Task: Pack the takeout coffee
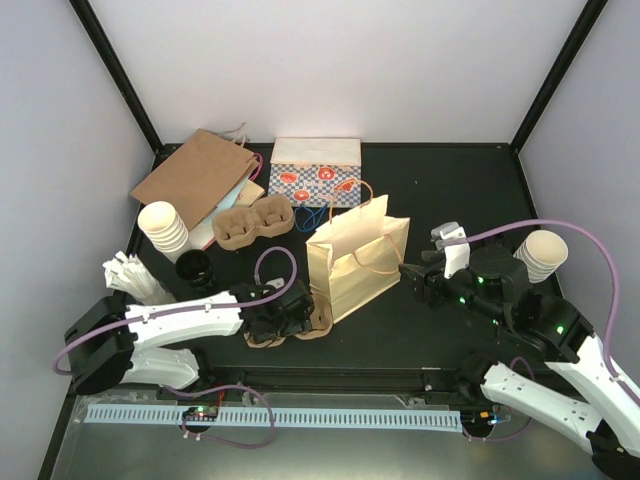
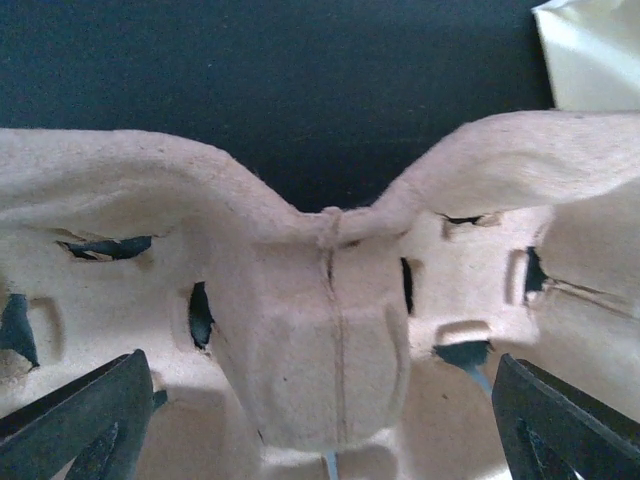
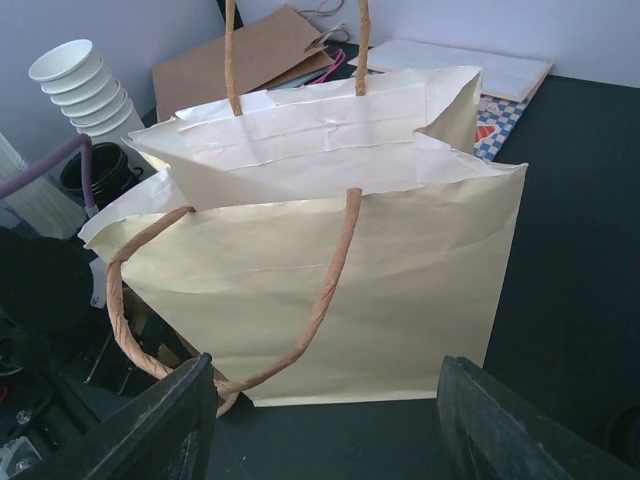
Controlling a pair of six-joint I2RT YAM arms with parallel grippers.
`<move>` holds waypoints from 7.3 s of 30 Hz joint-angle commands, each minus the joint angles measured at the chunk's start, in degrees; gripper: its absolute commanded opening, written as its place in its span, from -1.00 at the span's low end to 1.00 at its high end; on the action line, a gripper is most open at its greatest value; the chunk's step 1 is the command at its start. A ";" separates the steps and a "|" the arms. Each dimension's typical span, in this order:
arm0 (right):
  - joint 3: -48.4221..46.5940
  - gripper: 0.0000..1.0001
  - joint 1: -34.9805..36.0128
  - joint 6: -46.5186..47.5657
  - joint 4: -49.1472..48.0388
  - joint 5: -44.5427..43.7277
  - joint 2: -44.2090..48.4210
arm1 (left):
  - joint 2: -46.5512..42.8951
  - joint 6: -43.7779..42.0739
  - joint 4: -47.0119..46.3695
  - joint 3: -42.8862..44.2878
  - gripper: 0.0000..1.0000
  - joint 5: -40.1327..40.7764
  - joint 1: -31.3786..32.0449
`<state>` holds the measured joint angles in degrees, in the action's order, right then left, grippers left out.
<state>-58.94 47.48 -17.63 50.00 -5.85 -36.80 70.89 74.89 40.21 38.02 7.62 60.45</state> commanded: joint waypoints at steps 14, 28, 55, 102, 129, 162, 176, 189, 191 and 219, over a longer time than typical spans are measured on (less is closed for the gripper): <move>1.52 0.25 -0.08 1.81 -1.92 0.84 2.23 | 14.22 1.24 4.00 7.38 0.44 4.20 -0.15; 2.07 0.25 -0.07 1.89 -2.67 1.28 1.52 | 2.92 1.91 12.81 10.29 -0.04 11.54 -0.15; -18.83 0.28 0.17 1.50 11.48 1.37 -10.49 | -18.14 -51.31 -6.61 20.32 0.81 -8.32 -19.17; -10.82 0.32 0.23 1.73 10.64 4.16 -7.92 | 15.50 -60.25 1.67 61.95 -0.97 -9.88 -26.28; 3.77 0.33 10.72 -17.66 -14.59 6.86 -26.64 | -15.47 -62.66 9.94 66.73 -0.97 1.35 -35.40; -30.46 0.63 25.41 -36.60 -3.35 -1.62 -76.72 | -24.16 -66.80 10.62 61.92 -0.97 1.13 -35.45; -29.97 0.45 25.46 -37.99 -2.91 0.38 -82.81 | -24.94 -67.60 11.24 61.60 -0.97 1.33 -35.40; -28.21 0.08 25.25 -37.51 -5.38 1.20 -83.65 | -25.00 -67.73 10.73 60.62 -0.97 0.91 -35.40; -27.32 -0.03 25.14 -37.70 -5.71 0.71 -82.77 | -25.18 -67.60 10.61 60.47 -0.97 1.08 -35.47; -9.81 -0.25 13.60 -30.49 -5.63 -8.57 -48.50 | -23.00 -65.37 9.97 56.93 -0.97 -4.83 -35.40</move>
<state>-71.05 63.05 -50.00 44.53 -11.57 -89.76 47.20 8.58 51.79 95.50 5.43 25.43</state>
